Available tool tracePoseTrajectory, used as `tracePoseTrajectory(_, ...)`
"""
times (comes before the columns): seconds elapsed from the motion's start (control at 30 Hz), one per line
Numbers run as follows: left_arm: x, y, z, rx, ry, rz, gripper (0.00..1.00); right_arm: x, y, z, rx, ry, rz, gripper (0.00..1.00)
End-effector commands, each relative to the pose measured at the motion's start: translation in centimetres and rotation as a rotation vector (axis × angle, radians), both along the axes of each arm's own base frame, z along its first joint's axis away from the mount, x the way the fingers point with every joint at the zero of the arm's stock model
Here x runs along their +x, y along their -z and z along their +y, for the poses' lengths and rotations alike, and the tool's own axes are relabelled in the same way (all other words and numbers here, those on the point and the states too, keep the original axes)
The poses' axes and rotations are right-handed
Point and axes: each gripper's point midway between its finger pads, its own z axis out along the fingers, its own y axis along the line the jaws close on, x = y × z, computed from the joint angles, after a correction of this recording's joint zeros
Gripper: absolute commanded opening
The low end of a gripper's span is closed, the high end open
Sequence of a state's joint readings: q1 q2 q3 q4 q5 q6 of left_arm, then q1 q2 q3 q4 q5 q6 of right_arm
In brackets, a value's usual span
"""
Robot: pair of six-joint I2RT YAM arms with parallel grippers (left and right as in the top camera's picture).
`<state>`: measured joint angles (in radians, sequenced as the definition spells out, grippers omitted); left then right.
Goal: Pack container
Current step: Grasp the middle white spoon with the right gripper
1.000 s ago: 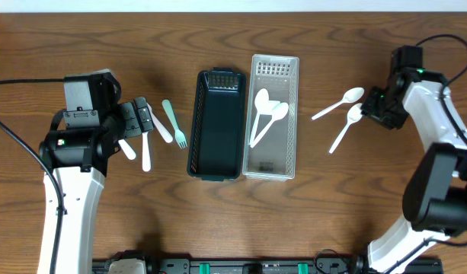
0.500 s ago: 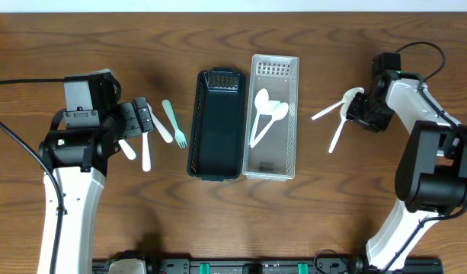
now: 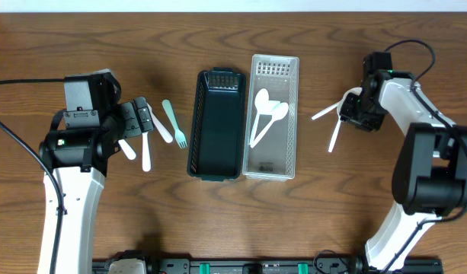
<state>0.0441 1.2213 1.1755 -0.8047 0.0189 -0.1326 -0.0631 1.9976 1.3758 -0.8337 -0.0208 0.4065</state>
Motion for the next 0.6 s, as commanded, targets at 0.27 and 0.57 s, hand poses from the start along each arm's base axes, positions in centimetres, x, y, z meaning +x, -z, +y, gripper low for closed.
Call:
tracePoseTrajectory(0.27,0.3,-0.9,0.4,0.016,-0.005,-0.020,0.98,1.2,-5.2,1.9,0.030,-0.086,-0.148,0.49)
tracePoseTrajectory(0.57,0.3,-0.9,0.4,0.016,-0.005,-0.020,0.98,1.0,-0.6,3.6,0.043,-0.122,-0.054,0.47)
